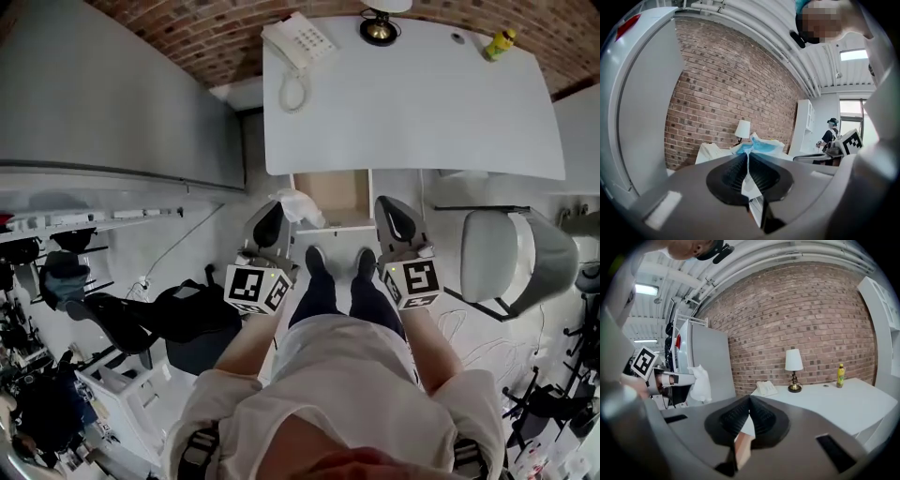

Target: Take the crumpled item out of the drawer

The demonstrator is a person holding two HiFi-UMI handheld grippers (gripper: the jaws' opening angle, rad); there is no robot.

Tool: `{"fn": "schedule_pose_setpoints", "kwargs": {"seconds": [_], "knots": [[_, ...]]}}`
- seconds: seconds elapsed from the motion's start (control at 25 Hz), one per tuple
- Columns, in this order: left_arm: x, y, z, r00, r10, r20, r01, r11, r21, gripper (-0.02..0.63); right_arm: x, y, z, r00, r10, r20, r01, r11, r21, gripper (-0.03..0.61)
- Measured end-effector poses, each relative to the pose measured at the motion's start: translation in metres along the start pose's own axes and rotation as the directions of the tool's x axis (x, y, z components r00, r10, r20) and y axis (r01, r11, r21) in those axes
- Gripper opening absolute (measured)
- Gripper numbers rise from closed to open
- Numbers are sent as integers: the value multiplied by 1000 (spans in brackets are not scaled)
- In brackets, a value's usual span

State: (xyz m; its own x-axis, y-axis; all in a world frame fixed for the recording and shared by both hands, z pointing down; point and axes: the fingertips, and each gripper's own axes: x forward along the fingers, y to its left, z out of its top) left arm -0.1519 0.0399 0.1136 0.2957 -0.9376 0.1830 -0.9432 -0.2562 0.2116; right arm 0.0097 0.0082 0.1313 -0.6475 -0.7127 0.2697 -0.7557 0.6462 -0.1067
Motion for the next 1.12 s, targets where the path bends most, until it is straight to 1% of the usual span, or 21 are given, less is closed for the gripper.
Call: {"fn": "schedule_pose_setpoints", "kwargs": {"seconds": [0.08,0.28,0.48,0.68,0.84,1.12], "knots": [[-9,-3,12,1000,2,11,-2,1000,8,18,-8,6,8,1000,0,1,0,1000,-1,8],[-25,2,48,998,16,62,-21,997,81,18,-17,3,43,999,-13,47,14,1000,-24,8],[-47,3,71,996,35,80,-42,995,95,18,-36,11,78,995,-18,93,22,999,-47,8],[-60,-1,94,994,31,107,-45,991,129,18,-48,23,98,992,-18,125,24,999,-47,8],[-65,-10,100,993,17,117,-33,990,140,18,-55,30,110,990,-5,144,15,998,-67,8],[-71,-23,94,994,1,105,-15,990,138,18,-67,29,123,985,-19,171,31,997,-65,8]]}}
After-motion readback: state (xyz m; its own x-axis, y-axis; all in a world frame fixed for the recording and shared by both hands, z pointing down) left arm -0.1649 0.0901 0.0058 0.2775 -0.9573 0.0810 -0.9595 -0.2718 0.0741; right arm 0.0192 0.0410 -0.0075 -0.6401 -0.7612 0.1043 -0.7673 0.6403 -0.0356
